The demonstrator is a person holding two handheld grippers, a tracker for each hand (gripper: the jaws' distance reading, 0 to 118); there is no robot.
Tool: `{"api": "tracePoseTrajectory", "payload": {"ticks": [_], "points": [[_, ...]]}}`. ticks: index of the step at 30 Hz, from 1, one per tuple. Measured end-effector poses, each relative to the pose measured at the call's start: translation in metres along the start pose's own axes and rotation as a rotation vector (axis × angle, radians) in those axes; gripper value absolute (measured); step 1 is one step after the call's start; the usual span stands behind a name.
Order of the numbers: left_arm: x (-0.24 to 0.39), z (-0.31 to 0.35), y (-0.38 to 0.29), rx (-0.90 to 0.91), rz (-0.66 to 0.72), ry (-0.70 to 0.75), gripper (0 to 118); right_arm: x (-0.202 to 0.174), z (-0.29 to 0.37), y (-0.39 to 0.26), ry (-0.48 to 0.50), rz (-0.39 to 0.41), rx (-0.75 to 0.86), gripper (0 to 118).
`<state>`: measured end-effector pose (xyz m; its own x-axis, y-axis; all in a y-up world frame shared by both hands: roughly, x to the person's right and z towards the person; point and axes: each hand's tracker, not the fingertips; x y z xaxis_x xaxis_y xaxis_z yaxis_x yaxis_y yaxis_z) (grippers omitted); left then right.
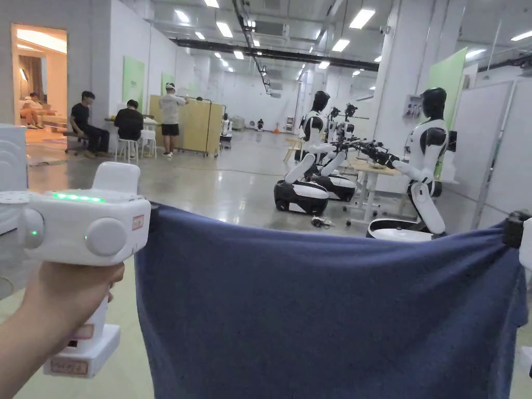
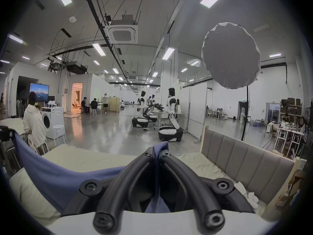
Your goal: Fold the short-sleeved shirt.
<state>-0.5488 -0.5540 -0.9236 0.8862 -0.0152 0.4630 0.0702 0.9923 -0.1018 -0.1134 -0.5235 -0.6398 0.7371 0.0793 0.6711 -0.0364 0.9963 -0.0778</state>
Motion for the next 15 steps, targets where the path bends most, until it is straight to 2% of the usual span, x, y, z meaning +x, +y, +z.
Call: {"api": "tracePoseTrajectory", "payload": {"ticks": [2,7,15], "points": [[-0.003,0.002,0.027,0.024,0.015,0.004,2,0.003,0.001,0.016,0.0,0.001,0.031,5],[0.0,0.006,0.069,0.083,-0.056,0.044,2,-0.005,-0.008,0.049,0.007,0.051,0.085,5],[-0.005,-0.048,0.113,0.103,-0.056,0.093,2,-0.025,-0.071,0.086,0.018,0.031,0.117,5]]}}
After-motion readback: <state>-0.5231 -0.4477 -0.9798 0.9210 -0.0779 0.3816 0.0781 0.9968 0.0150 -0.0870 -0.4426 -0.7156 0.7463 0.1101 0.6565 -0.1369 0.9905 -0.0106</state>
